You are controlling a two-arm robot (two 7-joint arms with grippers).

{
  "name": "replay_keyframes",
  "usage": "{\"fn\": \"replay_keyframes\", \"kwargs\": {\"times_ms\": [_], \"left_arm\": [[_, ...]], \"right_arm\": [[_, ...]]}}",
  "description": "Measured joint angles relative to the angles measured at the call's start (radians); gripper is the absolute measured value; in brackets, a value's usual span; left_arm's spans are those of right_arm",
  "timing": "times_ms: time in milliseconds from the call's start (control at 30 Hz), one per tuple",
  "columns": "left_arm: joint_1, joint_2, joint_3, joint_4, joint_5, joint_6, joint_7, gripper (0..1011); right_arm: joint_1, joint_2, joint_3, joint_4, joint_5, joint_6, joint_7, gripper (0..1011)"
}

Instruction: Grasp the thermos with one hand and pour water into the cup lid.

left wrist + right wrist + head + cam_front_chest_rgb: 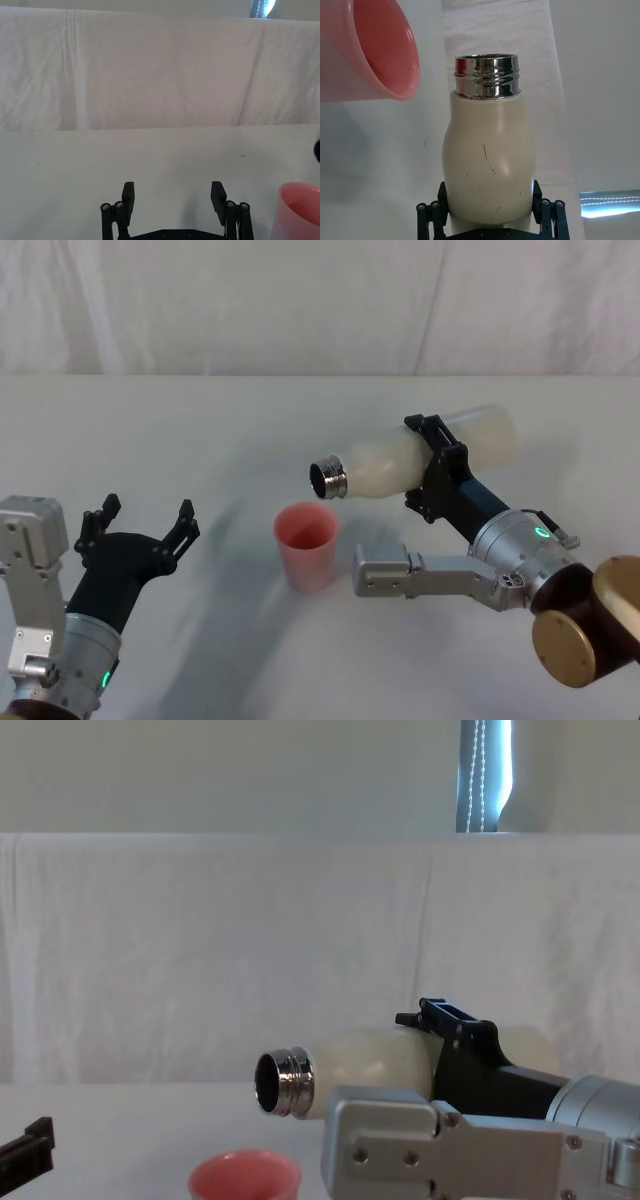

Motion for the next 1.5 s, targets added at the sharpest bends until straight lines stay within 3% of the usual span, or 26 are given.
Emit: {"fn": "replay_keyframes", "kwargs": {"times_ms": [633,1500], "left_arm": [[0.000,0.000,0.000,0.000,0.000,0.000,0.000,1001],[0.000,0.000,0.000,0.000,0.000,0.000,0.000,1001]], "right_arm": [[0.023,0.017,-0.013,0.024,-0.004,-0.005,0.002,962],[0.013,0.038,-0.026,-0.006,-0.047,0.016,-0.009,962]]}}
